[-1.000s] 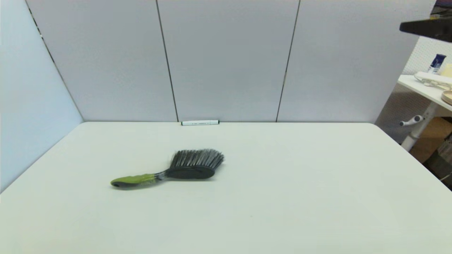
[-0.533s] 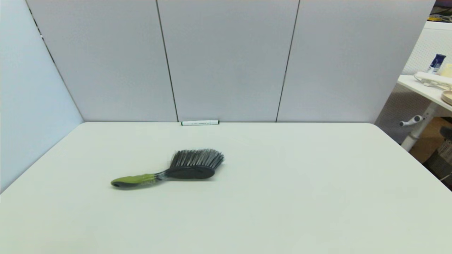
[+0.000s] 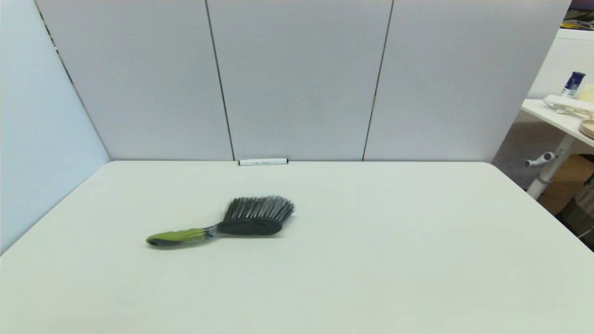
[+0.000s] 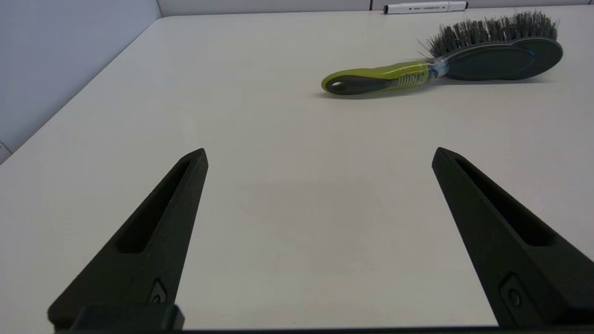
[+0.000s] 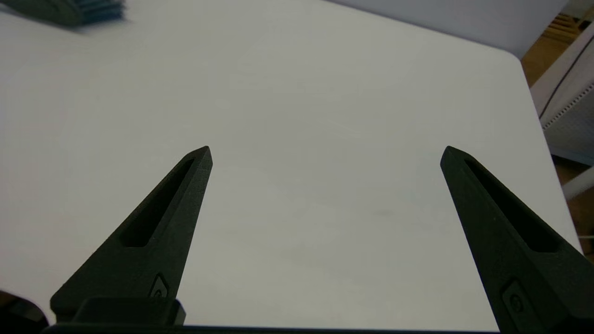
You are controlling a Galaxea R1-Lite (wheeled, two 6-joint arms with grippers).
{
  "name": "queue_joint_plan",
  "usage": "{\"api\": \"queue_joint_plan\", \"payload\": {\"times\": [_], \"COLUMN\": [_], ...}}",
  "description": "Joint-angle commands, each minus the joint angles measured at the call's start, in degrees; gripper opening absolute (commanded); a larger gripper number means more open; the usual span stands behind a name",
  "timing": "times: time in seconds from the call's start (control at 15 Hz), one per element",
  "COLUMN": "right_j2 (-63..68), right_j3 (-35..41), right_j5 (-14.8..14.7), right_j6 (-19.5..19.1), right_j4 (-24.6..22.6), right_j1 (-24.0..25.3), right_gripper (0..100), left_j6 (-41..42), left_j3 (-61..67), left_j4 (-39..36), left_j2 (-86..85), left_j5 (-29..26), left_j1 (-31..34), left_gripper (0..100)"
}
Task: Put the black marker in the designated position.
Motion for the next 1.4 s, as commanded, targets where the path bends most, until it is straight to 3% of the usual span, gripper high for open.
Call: {"api": "queue_joint_plan", "payload": {"times": [0.07, 0.2, 0.27, 0.33, 0.67, 1.0, 1.27, 1.4], "right_j2": [-8.6, -9.7, -10.9, -11.8, -19.0, -20.3, -20.3, -20.3], "right_j3": [7.9, 14.6, 16.7, 16.5, 16.5, 16.5, 16.5, 16.5], "right_j5": [-4.5, -8.8, -9.4, -9.3, -7.4, -7.4, -7.5, -7.4], "right_j6": [-0.1, 0.8, 1.1, 1.3, 2.9, 2.9, 6.2, 6.2], "right_j4": [-0.6, -6.4, -9.8, -10.3, -6.3, -6.1, -5.9, -5.9], "right_j1": [-0.2, -0.6, -0.9, -1.0, -1.3, -1.3, -1.3, -1.3], "right_gripper": [100, 100, 100, 100, 100, 100, 100, 100], "left_j6": [0.0, 0.0, 0.0, 0.0, 0.0, 0.0, 0.0, 0.0], "left_j3": [0.0, 0.0, 0.0, 0.0, 0.0, 0.0, 0.0, 0.0], "left_j4": [0.0, 0.0, 0.0, 0.0, 0.0, 0.0, 0.0, 0.0], "left_j2": [0.1, 0.1, 0.1, 0.1, 0.1, 0.1, 0.1, 0.1], "left_j5": [0.0, 0.0, 0.0, 0.0, 0.0, 0.0, 0.0, 0.0], "left_j1": [0.1, 0.0, 0.1, 0.1, 0.1, 0.1, 0.1, 0.1], "left_gripper": [100, 100, 100, 100, 100, 100, 100, 100]}}
